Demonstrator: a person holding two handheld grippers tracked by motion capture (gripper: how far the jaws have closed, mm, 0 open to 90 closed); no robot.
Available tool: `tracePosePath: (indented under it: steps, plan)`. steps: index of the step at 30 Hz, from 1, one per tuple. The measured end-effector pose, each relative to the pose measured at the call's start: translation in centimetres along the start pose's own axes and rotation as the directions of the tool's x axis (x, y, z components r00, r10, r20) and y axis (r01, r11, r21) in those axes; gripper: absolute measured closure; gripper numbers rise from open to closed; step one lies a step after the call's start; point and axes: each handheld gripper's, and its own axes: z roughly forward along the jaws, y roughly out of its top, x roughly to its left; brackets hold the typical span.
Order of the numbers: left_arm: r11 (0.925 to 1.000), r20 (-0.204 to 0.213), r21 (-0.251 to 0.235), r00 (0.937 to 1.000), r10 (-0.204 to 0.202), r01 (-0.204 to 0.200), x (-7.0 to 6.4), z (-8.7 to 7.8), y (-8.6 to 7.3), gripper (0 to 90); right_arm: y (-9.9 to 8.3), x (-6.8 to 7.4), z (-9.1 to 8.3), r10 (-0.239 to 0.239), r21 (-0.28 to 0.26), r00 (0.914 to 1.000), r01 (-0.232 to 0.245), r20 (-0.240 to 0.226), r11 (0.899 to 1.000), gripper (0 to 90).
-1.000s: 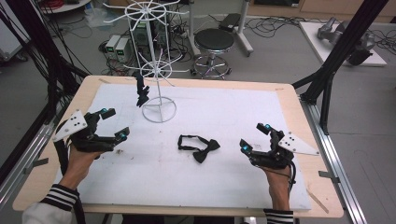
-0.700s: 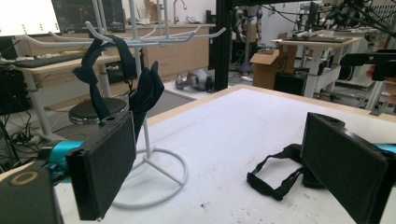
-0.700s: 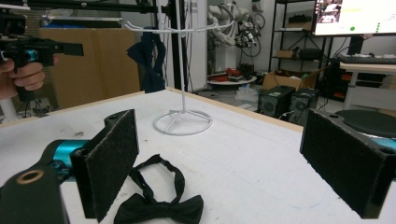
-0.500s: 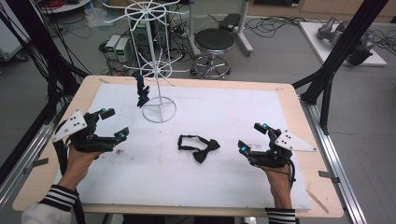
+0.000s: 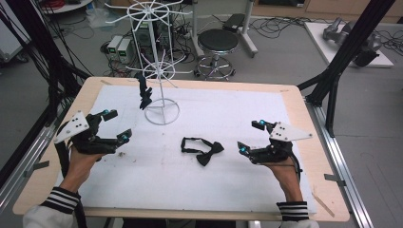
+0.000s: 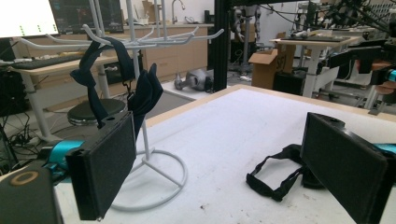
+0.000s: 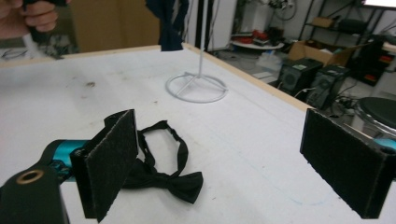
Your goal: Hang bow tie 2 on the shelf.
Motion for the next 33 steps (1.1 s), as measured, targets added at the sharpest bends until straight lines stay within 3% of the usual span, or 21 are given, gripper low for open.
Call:
tracePosePath:
  steps: [5, 8, 15, 21, 27, 33]
  plan:
    - [1.0000, -0.001, 0.000, 1.0000, 0.002, -0.002, 0.0, -0.4, 0.0, 11.1, 1.1, -0.4, 1.0, -0.037, 0.070, 0.9974, 0.041, -0.062, 0.997, 10.9]
    - [1.0000, 0.004, -0.002, 1.0000, 0.003, -0.003, 0.0, -0.6, 0.1, 11.1, 1.6, -0.7, 1.5, -0.034, 0.085, 0.9948, 0.043, -0.096, 0.995, 11.0]
    - [0.9999, 0.036, 0.009, 0.9993, 0.006, -0.007, -0.3, -0.2, 0.0, 11.1, 2.9, -1.6, 2.6, -0.045, 0.123, 0.9911, 0.061, -0.125, 0.991, 10.9]
    - [0.9997, 0.051, 0.021, 0.9986, 0.014, -0.015, -0.7, 0.4, -0.1, 11.1, 3.4, -2.3, 3.9, -0.077, 0.199, 0.9810, 0.112, -0.178, 0.974, 11.0]
    - [0.9993, 0.068, 0.031, 0.9974, 0.021, -0.023, -0.9, 0.8, -0.1, 11.1, 4.0, -2.5, 5.1, -0.116, 0.240, 0.9599, 0.179, -0.255, 0.954, 11.0]
    - [0.9988, 0.078, 0.040, 0.9967, 0.025, -0.028, -1.0, 0.8, -0.1, 11.1, 4.1, -2.9, 6.4, -0.140, 0.281, 0.9438, 0.228, -0.299, 0.932, 11.0]
